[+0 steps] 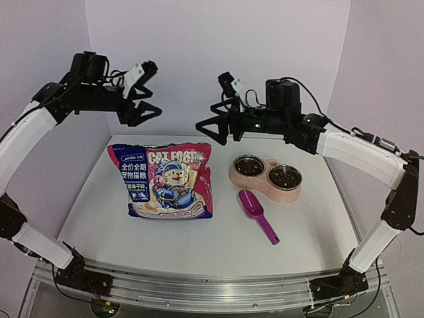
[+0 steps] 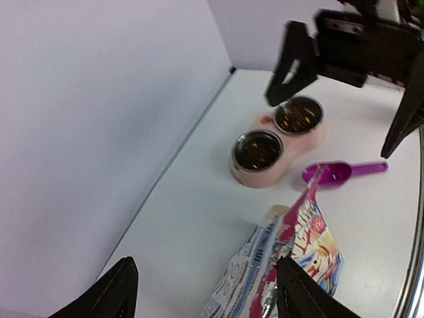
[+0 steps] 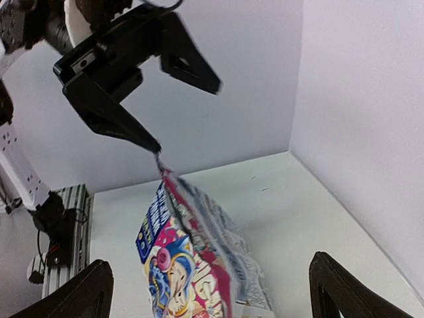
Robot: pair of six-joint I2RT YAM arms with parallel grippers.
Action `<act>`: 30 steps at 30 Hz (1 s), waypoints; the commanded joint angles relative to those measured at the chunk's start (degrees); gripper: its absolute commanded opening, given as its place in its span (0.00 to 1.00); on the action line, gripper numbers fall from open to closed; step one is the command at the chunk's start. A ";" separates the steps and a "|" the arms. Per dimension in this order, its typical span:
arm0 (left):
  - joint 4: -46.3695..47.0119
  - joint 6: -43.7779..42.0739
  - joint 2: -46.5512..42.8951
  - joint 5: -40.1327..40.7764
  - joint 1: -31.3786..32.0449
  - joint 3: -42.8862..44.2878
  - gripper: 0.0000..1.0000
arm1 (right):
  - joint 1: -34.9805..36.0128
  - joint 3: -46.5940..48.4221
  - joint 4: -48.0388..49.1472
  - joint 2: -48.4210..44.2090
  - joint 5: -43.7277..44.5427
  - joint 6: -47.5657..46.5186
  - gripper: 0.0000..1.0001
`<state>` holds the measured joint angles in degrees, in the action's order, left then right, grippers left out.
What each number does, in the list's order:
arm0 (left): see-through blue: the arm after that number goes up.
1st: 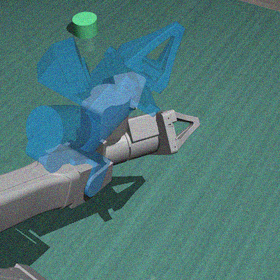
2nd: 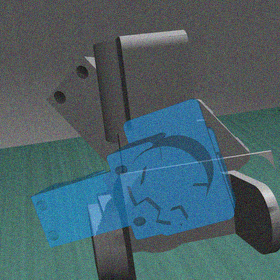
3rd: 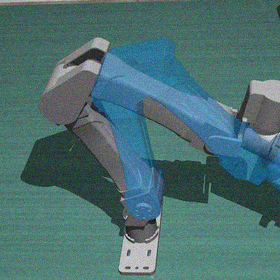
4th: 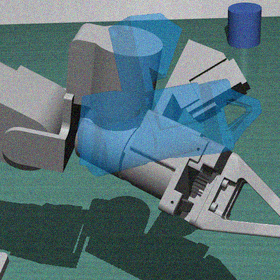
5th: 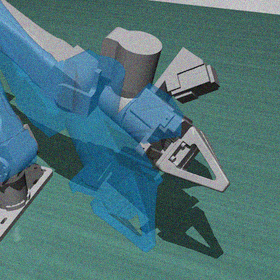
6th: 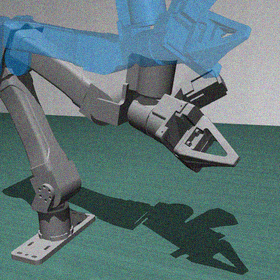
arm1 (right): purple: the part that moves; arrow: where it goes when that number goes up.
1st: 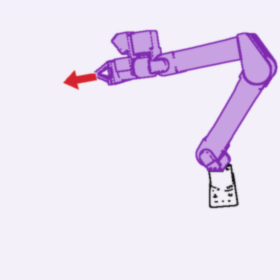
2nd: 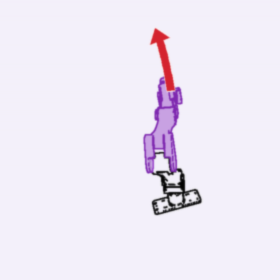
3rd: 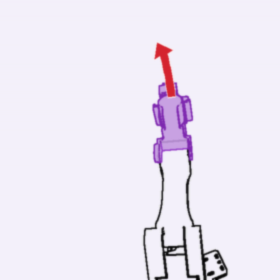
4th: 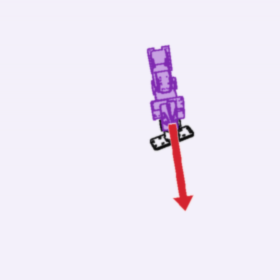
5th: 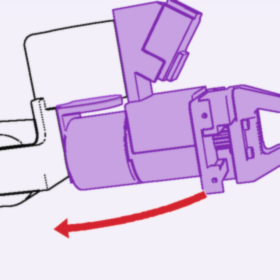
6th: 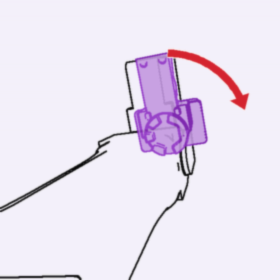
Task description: Serve the pet food
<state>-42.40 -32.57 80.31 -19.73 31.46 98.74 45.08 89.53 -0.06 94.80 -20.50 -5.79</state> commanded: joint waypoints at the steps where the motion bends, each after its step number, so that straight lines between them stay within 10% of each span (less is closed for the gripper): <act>1: 11.29 22.86 -6.03 5.97 -7.84 -2.96 0.70 | -8.53 0.92 -3.25 -5.68 17.63 12.72 0.98; 14: 22.25 38.15 -20.86 13.32 -30.75 -38.67 0.72 | -38.95 -35.98 -9.00 -27.85 27.25 18.26 0.98; 30: 36.17 36.81 -31.65 20.83 -32.52 -68.69 0.87 | -40.87 -78.26 24.38 -56.65 33.55 11.78 0.98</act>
<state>-10.81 5.49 50.99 -0.16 -0.82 31.69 4.19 15.70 10.00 42.48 12.26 6.77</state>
